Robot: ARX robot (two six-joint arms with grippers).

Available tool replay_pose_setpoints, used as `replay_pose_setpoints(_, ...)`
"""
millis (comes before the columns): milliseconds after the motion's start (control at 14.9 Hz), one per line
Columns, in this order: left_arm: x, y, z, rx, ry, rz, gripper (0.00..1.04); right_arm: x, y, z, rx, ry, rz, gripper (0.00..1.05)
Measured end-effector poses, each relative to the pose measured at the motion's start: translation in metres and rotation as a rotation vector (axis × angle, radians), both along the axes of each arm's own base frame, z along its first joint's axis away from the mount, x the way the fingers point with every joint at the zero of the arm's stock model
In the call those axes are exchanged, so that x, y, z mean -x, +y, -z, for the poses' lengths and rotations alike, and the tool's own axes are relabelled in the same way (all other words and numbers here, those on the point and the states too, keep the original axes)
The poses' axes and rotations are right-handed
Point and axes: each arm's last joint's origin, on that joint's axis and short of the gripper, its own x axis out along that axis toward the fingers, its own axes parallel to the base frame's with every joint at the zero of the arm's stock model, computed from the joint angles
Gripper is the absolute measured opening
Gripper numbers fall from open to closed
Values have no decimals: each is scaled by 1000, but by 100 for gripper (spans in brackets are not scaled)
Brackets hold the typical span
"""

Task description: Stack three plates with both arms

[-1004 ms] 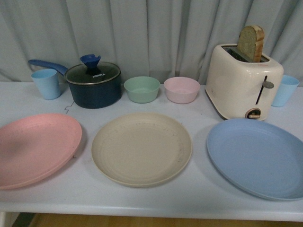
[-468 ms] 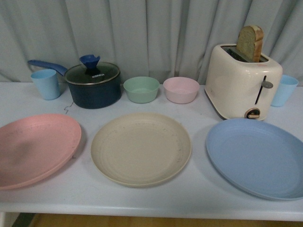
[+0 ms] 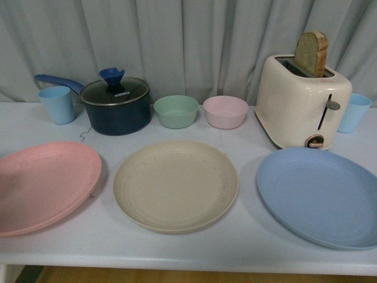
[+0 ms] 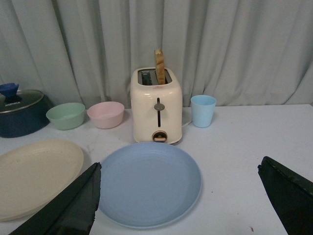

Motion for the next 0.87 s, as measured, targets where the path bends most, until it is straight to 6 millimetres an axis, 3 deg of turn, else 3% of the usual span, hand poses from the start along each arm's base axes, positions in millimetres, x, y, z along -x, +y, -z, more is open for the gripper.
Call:
replay_pose_setpoints(602, -5, -3, 36, 82, 26, -1, 98, 0, 0, 0, 0, 0, 0, 98)
replay_pose_setpoints(669, -7, -5, 37, 98, 8, -1, 73, 0, 0, 0, 0, 0, 0, 98)
replay_pose_setpoints(870, -8, -6, 37, 106, 5, -1, 41, 0, 0, 0, 0, 0, 0, 98)
